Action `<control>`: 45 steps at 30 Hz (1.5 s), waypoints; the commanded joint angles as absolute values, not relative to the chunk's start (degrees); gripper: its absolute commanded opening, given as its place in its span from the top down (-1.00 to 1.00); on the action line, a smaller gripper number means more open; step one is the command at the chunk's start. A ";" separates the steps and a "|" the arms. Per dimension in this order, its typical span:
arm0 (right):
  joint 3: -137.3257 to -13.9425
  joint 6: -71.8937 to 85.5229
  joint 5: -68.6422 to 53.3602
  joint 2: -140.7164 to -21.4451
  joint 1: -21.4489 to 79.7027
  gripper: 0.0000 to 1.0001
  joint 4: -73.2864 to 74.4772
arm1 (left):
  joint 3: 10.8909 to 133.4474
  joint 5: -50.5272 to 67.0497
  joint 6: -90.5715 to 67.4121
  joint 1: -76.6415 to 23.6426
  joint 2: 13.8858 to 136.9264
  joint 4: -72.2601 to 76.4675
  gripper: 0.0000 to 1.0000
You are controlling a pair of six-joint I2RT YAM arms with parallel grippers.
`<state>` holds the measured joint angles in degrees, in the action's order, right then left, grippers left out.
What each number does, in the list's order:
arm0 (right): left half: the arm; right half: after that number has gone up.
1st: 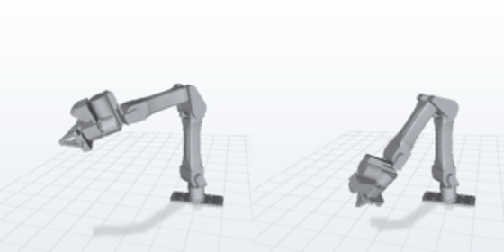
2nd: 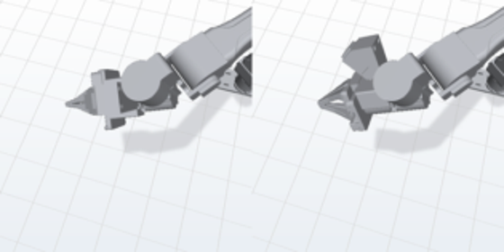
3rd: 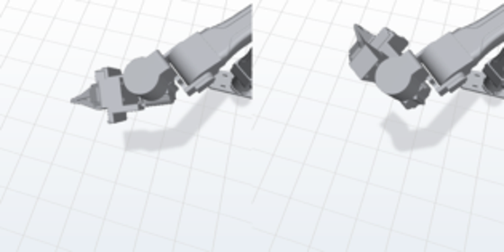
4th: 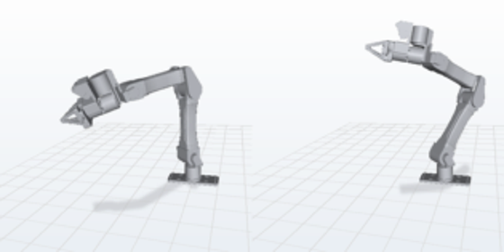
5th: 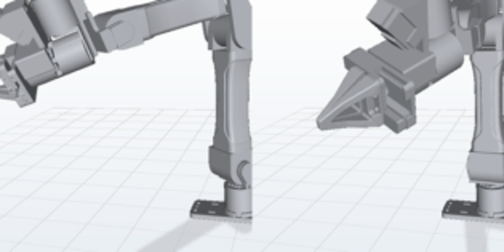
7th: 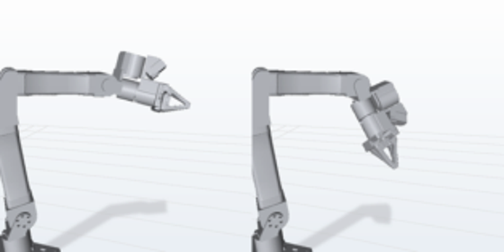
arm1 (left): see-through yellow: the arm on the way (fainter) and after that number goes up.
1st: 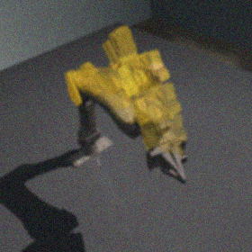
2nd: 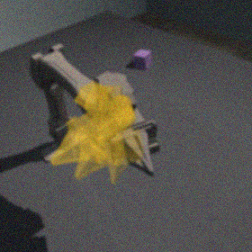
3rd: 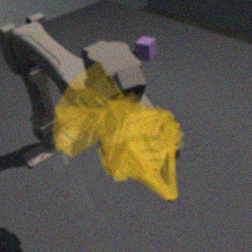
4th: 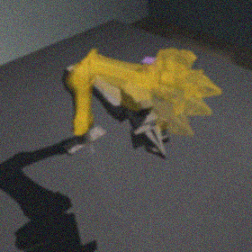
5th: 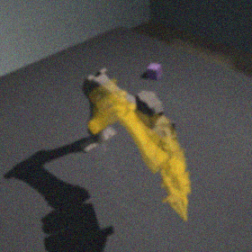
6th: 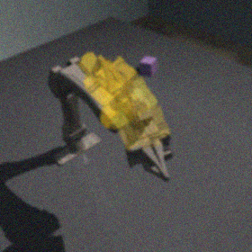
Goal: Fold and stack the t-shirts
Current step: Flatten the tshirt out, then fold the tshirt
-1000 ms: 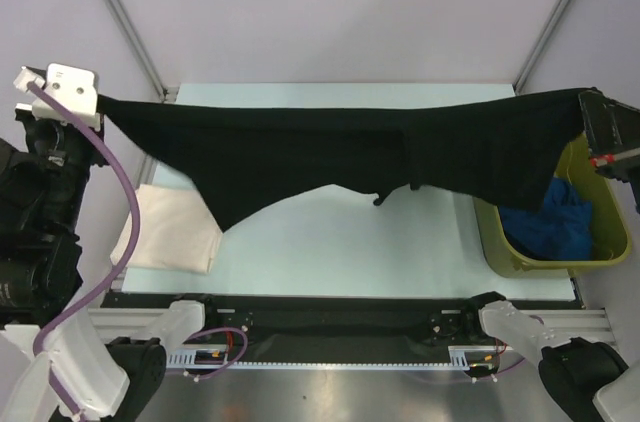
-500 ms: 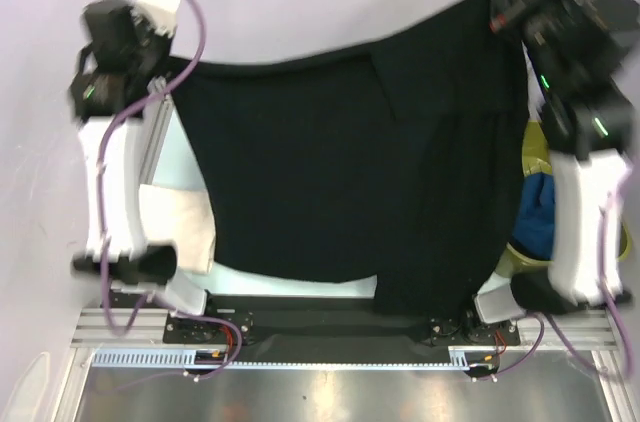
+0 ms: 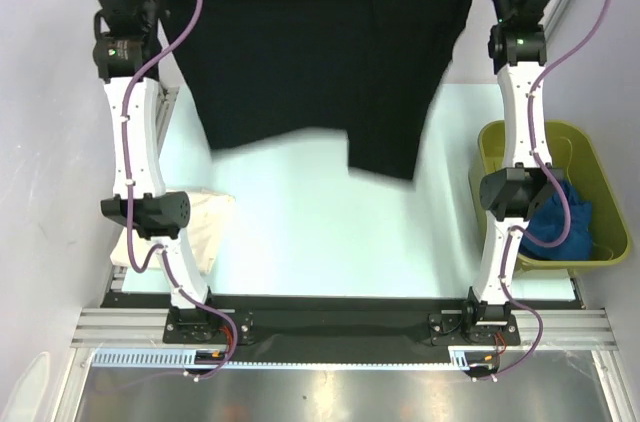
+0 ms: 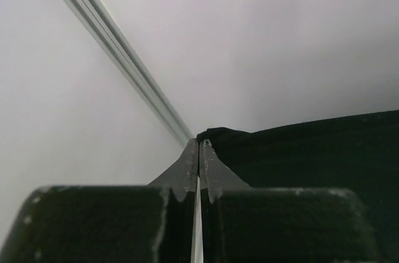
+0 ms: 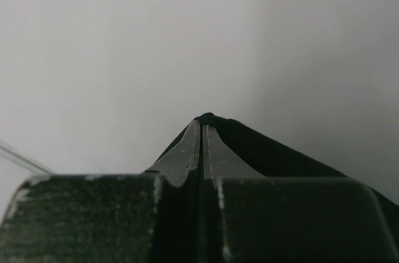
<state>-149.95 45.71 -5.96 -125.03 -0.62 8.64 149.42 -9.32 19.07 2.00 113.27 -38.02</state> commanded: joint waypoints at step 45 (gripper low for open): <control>-56.15 42.81 -7.83 -75.30 1.84 1.00 20.66 | 75.04 4.04 24.17 5.01 88.49 -43.16 0.99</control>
<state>-48.53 46.35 -9.43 -68.36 0.80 28.77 67.37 1.45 25.50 4.49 83.99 -48.25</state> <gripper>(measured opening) 0.010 0.006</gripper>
